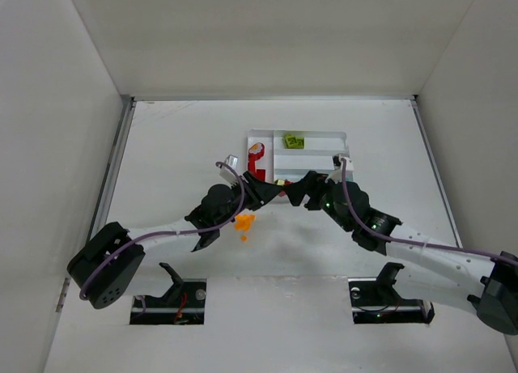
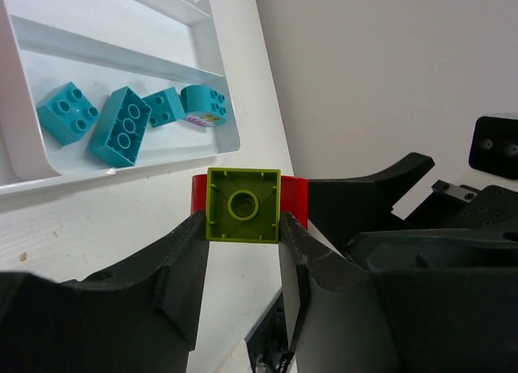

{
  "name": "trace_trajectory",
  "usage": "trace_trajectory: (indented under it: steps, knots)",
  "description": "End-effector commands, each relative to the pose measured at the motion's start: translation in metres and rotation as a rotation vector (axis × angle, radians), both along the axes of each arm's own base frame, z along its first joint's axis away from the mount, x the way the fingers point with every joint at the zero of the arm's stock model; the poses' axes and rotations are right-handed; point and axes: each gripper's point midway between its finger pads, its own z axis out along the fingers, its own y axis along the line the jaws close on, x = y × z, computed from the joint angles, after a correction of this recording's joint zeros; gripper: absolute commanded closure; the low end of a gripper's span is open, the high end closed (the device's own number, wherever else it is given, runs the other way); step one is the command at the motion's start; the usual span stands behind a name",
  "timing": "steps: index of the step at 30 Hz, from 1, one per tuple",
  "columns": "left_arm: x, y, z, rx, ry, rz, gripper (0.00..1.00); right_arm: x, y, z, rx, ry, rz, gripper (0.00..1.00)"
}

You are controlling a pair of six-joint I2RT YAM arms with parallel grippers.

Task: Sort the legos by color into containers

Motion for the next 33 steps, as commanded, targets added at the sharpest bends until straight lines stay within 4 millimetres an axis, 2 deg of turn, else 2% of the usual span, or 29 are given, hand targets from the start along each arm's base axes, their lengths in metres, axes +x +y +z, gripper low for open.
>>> trace_trajectory:
  steps: [1, 5, 11, 24, 33]
  knots:
    - [0.002, -0.007, 0.032, -0.046, -0.074, -0.007, 0.87, 0.000, 0.021, 0.035, 0.051, -0.082, 0.074, 0.19]
    - [-0.002, -0.009, 0.035, -0.066, -0.063, -0.025, 0.87, -0.001, 0.025, 0.040, 0.068, -0.086, 0.092, 0.19]
    - [-0.003, -0.010, 0.037, -0.069, -0.066, -0.031, 0.87, 0.009, 0.018, 0.031, 0.090, -0.043, 0.047, 0.35]
    - [-0.008, -0.016, 0.037, -0.062, -0.077, -0.049, 0.87, 0.018, 0.020, 0.015, 0.085, 0.012, 0.035, 0.54]
    - [-0.007, -0.014, 0.039, -0.061, -0.086, -0.042, 0.87, 0.019, 0.018, 0.004, 0.091, 0.041, 0.016, 0.74]
